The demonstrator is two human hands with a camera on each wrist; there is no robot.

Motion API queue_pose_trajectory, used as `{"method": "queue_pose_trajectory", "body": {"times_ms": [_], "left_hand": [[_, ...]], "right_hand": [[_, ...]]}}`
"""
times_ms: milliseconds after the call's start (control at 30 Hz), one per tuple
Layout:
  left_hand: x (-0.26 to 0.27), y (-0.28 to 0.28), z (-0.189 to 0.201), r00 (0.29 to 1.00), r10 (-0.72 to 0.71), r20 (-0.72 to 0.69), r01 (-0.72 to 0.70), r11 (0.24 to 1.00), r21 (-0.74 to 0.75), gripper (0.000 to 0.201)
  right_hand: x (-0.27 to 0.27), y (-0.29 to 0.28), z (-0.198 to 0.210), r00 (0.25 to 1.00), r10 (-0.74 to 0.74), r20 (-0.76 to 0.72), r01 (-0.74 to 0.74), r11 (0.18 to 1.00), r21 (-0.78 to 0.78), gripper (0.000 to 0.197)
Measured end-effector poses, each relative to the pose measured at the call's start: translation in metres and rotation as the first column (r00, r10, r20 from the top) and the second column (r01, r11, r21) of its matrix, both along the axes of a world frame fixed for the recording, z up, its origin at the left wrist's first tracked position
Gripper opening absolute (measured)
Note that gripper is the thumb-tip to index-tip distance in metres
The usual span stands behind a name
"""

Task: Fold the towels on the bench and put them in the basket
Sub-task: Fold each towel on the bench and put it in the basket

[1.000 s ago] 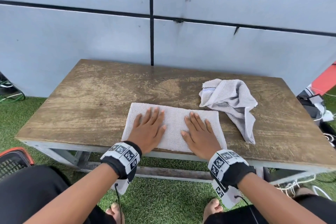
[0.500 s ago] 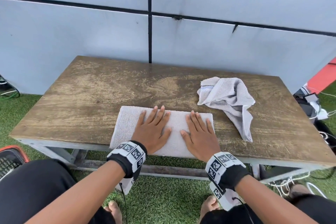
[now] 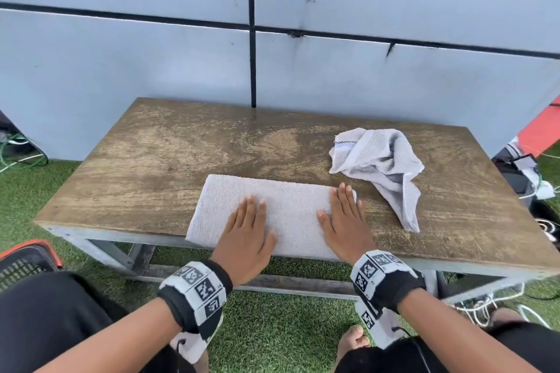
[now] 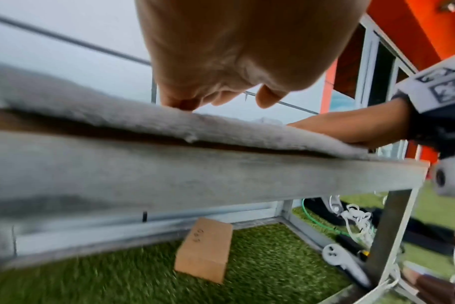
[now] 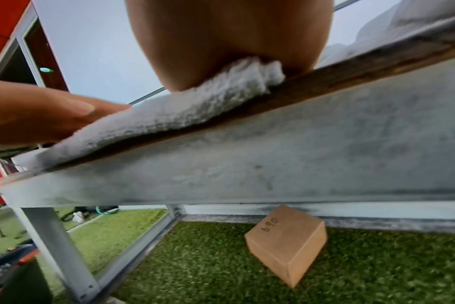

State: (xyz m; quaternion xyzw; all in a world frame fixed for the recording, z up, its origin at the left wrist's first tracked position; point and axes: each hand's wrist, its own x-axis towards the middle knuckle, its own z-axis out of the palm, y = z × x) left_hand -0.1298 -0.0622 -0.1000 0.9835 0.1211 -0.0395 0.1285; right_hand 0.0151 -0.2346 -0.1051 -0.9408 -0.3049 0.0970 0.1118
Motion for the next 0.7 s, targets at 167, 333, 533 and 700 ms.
{"method": "queue_pose_trajectory", "body": {"times_ms": [167,333,533,700], "left_hand": [[0.017,0.034,-0.001,0.995,0.086,-0.040,-0.082,0.992,0.092,0.082],[0.031,0.053,0.010,0.991,0.130,-0.044,-0.115,0.962,0.246,0.085],[0.027,-0.005,0.013,0.934,-0.275,0.229,0.230,0.952,0.202,0.048],[0.021,-0.044,-0.005,0.830,-0.424,0.363,0.387,0.906,0.174,0.021]], "right_hand": [[-0.017,0.007,0.010,0.998,0.047,-0.033,-0.046,0.999,0.027,0.064],[0.001,-0.001,0.030,0.987,0.116,0.109,-0.122,0.991,0.048,0.048],[0.039,-0.013,0.036,0.997,-0.002,0.079,0.001,1.000,0.011,0.036],[0.048,-0.014,0.039,0.998,0.053,0.045,-0.052,0.998,-0.043,0.041]]}}
